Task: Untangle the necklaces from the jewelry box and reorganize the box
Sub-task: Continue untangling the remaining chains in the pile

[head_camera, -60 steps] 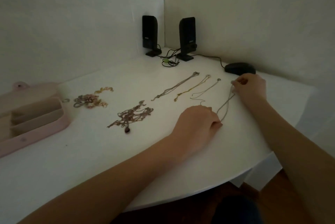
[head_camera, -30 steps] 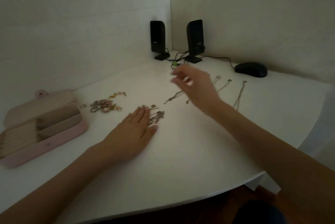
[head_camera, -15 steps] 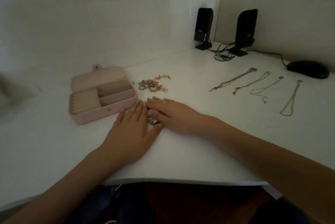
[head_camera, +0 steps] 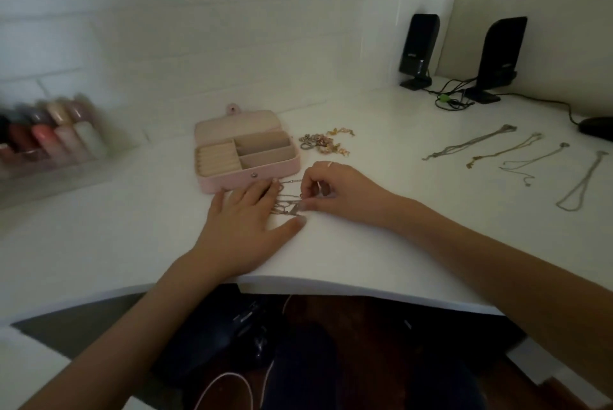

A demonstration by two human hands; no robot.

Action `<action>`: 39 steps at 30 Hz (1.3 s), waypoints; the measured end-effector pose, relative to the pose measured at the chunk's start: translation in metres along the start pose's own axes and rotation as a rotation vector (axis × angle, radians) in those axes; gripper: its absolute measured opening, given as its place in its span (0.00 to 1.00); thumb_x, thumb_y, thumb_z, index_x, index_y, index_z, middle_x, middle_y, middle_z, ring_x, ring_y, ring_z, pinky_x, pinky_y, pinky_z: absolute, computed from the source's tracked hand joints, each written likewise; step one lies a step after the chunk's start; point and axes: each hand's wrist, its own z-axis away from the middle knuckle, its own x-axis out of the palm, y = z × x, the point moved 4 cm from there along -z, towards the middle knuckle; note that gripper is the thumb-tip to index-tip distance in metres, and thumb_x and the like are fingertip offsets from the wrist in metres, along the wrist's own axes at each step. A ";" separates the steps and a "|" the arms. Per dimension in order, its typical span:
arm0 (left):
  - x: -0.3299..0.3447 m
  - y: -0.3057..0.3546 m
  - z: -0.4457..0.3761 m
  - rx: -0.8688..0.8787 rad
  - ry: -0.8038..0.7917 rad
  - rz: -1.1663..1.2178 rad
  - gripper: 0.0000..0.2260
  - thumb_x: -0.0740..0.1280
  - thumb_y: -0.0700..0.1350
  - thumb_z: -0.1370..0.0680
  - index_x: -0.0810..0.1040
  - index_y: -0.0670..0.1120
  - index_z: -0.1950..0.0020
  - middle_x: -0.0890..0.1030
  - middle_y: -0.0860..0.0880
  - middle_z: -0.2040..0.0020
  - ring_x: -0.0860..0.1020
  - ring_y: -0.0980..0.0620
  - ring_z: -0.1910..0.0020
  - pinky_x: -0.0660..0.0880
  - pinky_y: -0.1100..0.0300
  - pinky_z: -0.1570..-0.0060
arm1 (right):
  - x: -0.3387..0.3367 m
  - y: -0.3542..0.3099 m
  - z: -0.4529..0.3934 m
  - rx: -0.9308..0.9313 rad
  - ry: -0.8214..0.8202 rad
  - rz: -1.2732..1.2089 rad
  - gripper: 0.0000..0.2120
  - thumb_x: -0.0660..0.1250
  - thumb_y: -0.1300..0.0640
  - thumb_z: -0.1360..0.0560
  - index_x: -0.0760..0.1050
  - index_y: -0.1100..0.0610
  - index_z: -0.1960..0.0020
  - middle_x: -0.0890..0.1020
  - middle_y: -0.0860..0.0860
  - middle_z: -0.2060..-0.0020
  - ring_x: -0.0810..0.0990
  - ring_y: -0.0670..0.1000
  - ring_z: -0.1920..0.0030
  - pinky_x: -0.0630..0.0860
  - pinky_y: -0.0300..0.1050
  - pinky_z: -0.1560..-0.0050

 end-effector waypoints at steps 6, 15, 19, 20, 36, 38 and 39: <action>-0.002 -0.018 0.014 -0.098 0.028 -0.015 0.46 0.32 0.73 0.37 0.49 0.54 0.22 0.55 0.52 0.24 0.52 0.48 0.27 0.49 0.49 0.28 | 0.007 -0.012 -0.012 -0.116 -0.048 -0.045 0.11 0.74 0.55 0.29 0.75 0.52 0.50 0.76 0.49 0.56 0.71 0.49 0.64 0.69 0.37 0.62; -0.001 -0.019 0.011 -0.130 0.045 0.003 0.46 0.34 0.73 0.37 0.49 0.56 0.23 0.58 0.52 0.26 0.53 0.49 0.29 0.51 0.50 0.30 | 0.022 -0.019 -0.028 -0.244 -0.075 0.084 0.02 0.66 0.61 0.24 0.76 0.60 0.54 0.74 0.49 0.57 0.71 0.36 0.62 0.65 0.28 0.60; -0.002 -0.018 0.015 -0.178 0.079 0.045 0.45 0.36 0.73 0.38 0.52 0.57 0.23 0.58 0.51 0.29 0.52 0.49 0.30 0.51 0.52 0.30 | 0.005 -0.004 -0.028 -0.050 0.234 -0.238 0.04 0.62 0.64 0.21 0.71 0.58 0.55 0.78 0.50 0.61 0.75 0.44 0.63 0.68 0.36 0.60; -0.002 -0.018 0.016 -0.189 0.083 0.045 0.45 0.36 0.73 0.38 0.52 0.57 0.23 0.58 0.51 0.29 0.52 0.49 0.30 0.52 0.52 0.30 | -0.002 -0.002 -0.026 -0.005 0.306 -0.383 0.06 0.60 0.65 0.21 0.70 0.57 0.55 0.79 0.50 0.62 0.76 0.42 0.65 0.70 0.35 0.61; -0.043 0.038 -0.041 0.123 0.378 0.966 0.06 0.67 0.49 0.23 0.77 0.47 0.56 0.83 0.50 0.60 0.82 0.52 0.58 0.78 0.47 0.53 | -0.044 -0.009 -0.012 -0.055 0.316 -0.779 0.07 0.57 0.61 0.18 0.70 0.60 0.54 0.79 0.50 0.67 0.79 0.49 0.62 0.78 0.45 0.52; -0.039 0.042 -0.053 0.108 0.361 1.061 0.09 0.67 0.47 0.22 0.76 0.45 0.60 0.81 0.48 0.68 0.82 0.49 0.68 0.80 0.43 0.61 | -0.051 -0.001 -0.012 0.016 0.357 -0.886 0.08 0.56 0.60 0.18 0.70 0.61 0.54 0.76 0.51 0.69 0.78 0.49 0.65 0.79 0.47 0.53; -0.036 0.043 -0.057 0.102 0.325 1.107 0.09 0.66 0.46 0.21 0.74 0.44 0.60 0.80 0.47 0.69 0.81 0.48 0.72 0.80 0.44 0.66 | -0.053 0.004 -0.012 0.055 0.375 -0.928 0.08 0.56 0.60 0.18 0.70 0.60 0.54 0.75 0.51 0.70 0.77 0.49 0.67 0.79 0.47 0.55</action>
